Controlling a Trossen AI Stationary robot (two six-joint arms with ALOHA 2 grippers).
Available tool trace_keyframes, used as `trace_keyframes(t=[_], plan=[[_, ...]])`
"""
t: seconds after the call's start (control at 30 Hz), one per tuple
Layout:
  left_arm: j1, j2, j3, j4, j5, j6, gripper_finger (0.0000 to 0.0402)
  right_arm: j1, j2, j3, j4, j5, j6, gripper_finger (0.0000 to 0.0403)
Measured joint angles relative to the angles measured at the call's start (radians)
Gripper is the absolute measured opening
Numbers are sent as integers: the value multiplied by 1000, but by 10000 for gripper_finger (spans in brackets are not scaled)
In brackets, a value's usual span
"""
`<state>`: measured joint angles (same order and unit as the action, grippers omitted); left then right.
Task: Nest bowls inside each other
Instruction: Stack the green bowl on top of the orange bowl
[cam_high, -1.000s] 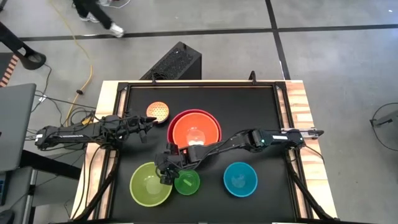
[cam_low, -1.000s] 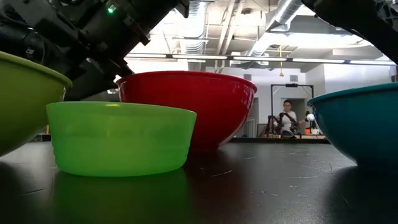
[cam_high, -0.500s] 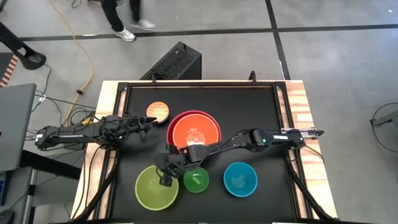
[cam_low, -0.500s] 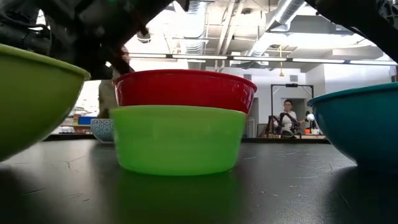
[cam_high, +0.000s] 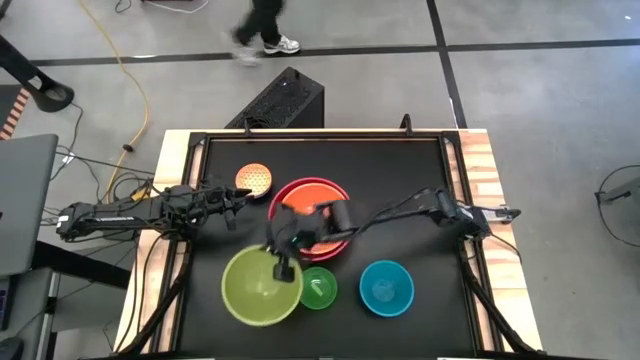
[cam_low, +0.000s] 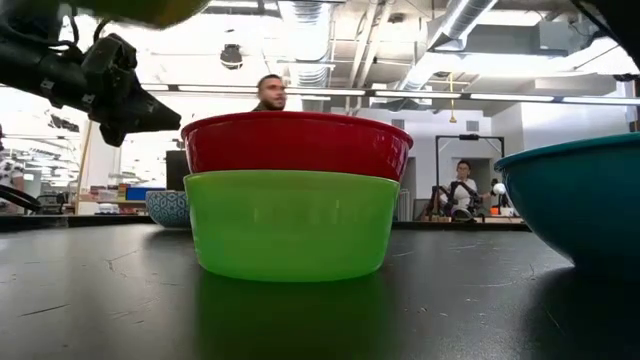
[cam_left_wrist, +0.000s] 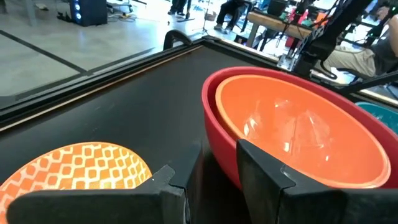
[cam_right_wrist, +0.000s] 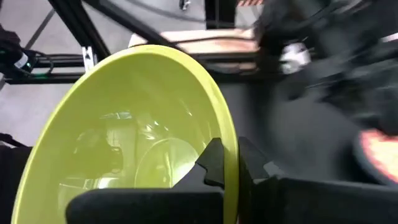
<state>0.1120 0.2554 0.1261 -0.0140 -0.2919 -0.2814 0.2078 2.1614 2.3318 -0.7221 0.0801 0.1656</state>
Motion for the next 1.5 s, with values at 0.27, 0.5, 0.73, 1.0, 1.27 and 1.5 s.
trace_keyframes(t=[0.27,0.5,0.73,1.0,1.27,1.5], plan=[[0,0,0,2,0,0,87,-87,-157,1,-309,179,34,13],[0,0,0,5,37,-1,87,-201,-167,0,-463,229,81,14],[0,0,0,4,129,-18,87,-296,-290,-333,-305,143,125,15],[0,0,0,-55,178,-58,87,-360,-651,-1055,331,45,294,15],[0,0,0,-63,138,-62,87,-352,-711,-1369,670,49,363,15],[0,0,0,-62,120,-81,87,-344,-614,-1379,729,70,387,15]])
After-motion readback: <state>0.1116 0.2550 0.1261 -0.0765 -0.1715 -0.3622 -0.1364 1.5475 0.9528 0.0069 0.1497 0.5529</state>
